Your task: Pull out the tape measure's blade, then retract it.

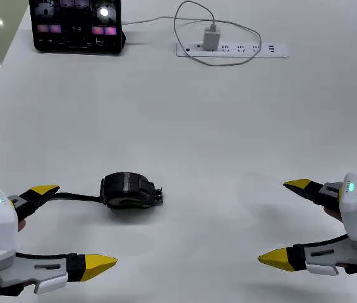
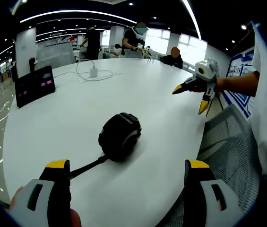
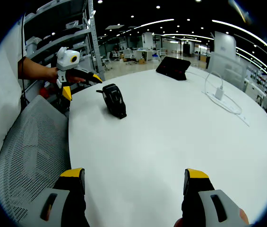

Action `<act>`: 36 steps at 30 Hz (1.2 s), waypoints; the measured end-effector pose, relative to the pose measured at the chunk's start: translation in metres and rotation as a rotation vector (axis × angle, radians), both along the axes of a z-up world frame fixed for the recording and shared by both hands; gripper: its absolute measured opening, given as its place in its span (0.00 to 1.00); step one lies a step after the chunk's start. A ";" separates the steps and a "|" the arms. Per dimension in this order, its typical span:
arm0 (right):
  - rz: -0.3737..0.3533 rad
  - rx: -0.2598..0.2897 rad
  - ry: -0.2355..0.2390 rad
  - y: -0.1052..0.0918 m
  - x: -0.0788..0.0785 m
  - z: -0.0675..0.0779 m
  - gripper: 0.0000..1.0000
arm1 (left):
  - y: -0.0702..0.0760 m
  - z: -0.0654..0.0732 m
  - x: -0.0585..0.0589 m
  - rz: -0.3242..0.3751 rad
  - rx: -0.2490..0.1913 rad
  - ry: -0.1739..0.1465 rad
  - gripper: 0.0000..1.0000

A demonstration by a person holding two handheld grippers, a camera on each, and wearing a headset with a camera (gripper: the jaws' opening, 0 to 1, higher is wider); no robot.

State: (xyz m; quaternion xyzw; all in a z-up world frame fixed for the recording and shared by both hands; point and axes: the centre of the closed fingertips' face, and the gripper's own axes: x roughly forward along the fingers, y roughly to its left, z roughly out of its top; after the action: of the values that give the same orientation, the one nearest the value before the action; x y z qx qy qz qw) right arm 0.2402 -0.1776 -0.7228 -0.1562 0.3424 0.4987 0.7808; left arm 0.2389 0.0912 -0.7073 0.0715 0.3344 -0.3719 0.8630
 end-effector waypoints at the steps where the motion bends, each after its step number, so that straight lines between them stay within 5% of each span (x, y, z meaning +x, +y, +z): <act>1: 0.001 -0.002 -0.005 0.000 0.000 0.000 0.85 | 0.000 0.000 0.000 -0.001 0.000 0.001 0.99; 36: 0.022 0.008 -0.014 0.006 0.007 0.001 0.84 | 0.000 0.001 0.005 -0.030 0.012 -0.016 0.93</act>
State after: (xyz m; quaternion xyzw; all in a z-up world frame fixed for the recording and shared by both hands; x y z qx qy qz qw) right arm 0.2469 -0.1711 -0.7217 -0.1606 0.3331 0.5077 0.7781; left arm 0.2436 0.0916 -0.7063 0.0846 0.3284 -0.3822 0.8596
